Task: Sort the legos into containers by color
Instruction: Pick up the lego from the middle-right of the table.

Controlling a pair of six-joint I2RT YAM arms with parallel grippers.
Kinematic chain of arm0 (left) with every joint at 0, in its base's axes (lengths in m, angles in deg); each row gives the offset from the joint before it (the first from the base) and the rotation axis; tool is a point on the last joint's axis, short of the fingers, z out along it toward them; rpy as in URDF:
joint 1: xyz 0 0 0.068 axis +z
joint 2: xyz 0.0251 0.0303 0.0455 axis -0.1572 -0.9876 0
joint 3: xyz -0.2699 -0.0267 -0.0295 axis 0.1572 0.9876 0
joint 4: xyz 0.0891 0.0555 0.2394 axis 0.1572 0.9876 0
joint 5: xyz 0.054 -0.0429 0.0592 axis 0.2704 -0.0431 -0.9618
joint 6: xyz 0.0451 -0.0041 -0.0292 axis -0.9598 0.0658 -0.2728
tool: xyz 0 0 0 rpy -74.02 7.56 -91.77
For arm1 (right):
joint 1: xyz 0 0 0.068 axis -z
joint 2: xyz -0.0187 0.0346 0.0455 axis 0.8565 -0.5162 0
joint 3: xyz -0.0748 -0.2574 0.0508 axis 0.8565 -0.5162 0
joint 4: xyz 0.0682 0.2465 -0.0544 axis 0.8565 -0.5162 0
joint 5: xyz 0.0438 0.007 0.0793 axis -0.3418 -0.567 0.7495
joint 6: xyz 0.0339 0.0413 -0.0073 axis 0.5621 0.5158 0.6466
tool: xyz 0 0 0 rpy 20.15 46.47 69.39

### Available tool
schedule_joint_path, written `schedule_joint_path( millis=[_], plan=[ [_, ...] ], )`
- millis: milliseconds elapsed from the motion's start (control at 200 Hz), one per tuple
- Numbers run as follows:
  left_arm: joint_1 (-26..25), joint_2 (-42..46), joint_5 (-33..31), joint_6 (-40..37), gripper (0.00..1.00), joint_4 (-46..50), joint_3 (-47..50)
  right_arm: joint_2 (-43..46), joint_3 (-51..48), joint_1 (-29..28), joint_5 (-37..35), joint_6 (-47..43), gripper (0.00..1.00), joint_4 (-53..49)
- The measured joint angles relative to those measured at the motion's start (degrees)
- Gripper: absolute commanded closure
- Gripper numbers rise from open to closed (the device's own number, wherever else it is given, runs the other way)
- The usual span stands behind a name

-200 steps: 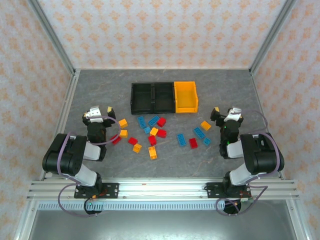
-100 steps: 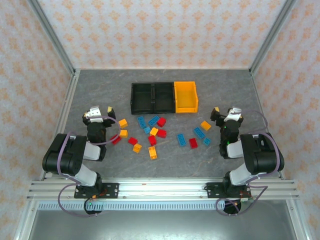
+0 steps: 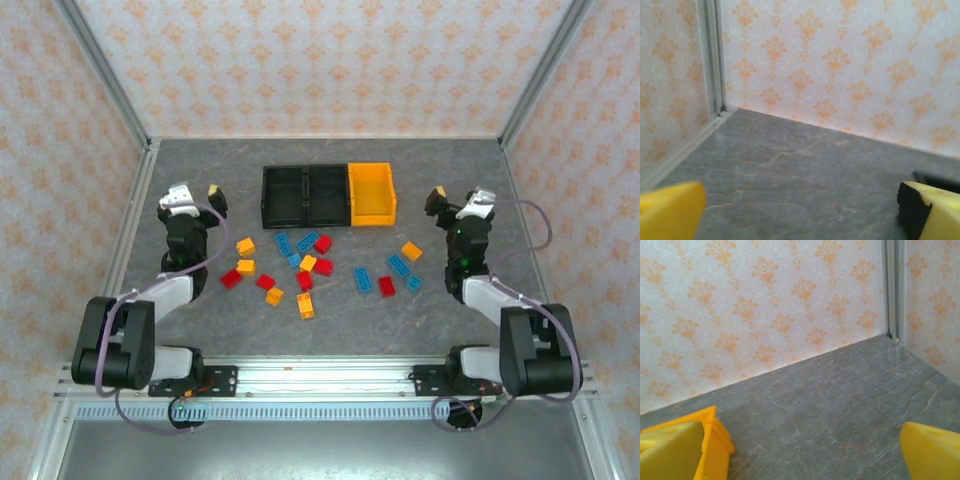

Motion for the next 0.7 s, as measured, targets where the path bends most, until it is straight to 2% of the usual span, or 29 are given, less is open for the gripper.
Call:
schedule_joint_path(
  millis=[140, 355, 496, 701],
  plan=[
    [1.07, 2.38, 2.38, 12.41, 0.01, 9.40, -4.57, 2.47, 6.86, 0.76, -1.27, 13.18, 0.00, -16.61],
    [0.87, 2.40, 14.51, 22.71, 0.03, 17.94, -4.66, -1.92, 17.00, 1.42, 4.96, 21.90, 0.00, -37.94],
    [-3.85, 3.19, 19.61, 24.24, 0.13, 25.88, -5.03, -4.37, 18.10, 0.90, 9.11, 24.33, 0.03, -48.04],
    [-12.98, 7.98, 22.51, 23.80, 0.15, 33.57, -4.11, -9.25, 20.59, -2.62, 10.93, 26.01, 0.04, -58.47]
  ],
)
